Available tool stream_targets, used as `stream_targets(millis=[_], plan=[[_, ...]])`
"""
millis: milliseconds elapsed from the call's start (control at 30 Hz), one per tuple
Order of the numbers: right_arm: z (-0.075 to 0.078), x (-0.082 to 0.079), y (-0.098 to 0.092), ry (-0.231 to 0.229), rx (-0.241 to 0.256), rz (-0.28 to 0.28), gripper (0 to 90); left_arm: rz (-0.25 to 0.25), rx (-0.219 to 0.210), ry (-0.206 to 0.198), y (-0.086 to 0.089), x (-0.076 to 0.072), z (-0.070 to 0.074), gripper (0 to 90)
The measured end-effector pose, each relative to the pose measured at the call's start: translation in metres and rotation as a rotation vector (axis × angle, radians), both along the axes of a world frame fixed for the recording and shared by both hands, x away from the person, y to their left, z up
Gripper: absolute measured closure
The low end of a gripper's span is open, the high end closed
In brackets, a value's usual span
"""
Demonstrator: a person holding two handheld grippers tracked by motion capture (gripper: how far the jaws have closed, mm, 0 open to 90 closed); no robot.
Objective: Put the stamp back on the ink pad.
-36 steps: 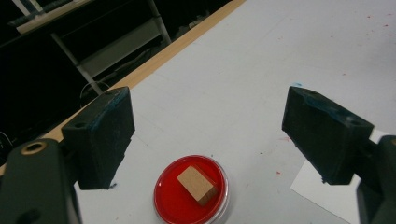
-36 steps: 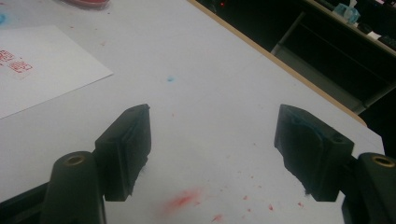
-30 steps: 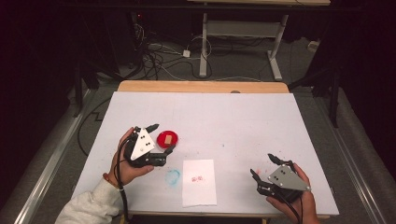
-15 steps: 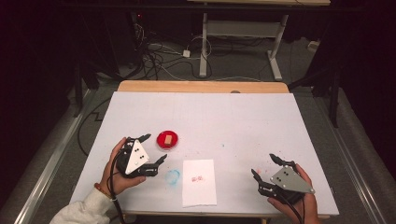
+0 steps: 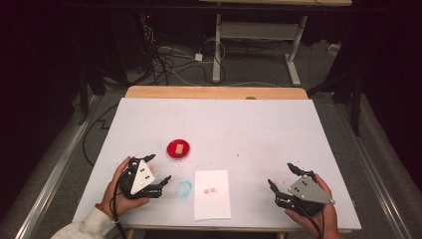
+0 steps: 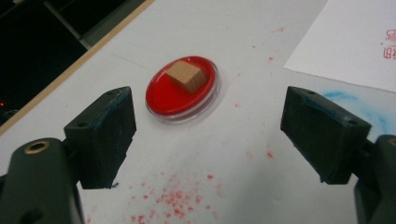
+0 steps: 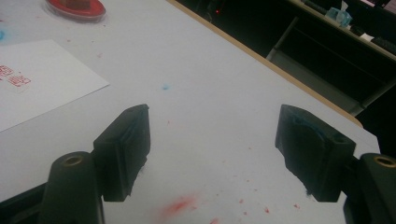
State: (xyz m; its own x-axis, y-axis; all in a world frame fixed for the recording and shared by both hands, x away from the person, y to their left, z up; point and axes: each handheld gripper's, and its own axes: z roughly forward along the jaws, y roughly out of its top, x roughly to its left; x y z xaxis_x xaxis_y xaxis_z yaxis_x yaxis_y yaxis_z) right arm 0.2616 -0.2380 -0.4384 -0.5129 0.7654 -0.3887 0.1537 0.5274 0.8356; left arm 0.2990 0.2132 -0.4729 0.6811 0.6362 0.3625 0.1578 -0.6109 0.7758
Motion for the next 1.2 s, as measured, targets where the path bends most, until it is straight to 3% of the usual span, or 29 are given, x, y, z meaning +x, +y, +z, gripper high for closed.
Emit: stream_targets(millis=[333, 467, 1033, 1200], plan=[[-0.002, 0.002, -0.002, 0.002, -0.001, -0.002, 26.7, -0.002, 0.015, 0.072, 0.015, -0.006, -0.015, 17.4], [-0.002, 0.001, -0.003, 0.003, 0.000, -0.006, 26.6, 0.000, 0.040, 0.099, 0.017, -0.007, -0.020, 17.4], [0.000, -0.002, 0.003, -0.014, -0.013, 0.006, 26.3, -0.008, 0.017, 0.060, 0.018, -0.016, -0.015, 17.3], [-0.001, 0.000, 0.003, -0.005, -0.012, 0.006, 26.3, -0.003, 0.024, 0.069, 0.018, -0.014, -0.017, 17.3]])
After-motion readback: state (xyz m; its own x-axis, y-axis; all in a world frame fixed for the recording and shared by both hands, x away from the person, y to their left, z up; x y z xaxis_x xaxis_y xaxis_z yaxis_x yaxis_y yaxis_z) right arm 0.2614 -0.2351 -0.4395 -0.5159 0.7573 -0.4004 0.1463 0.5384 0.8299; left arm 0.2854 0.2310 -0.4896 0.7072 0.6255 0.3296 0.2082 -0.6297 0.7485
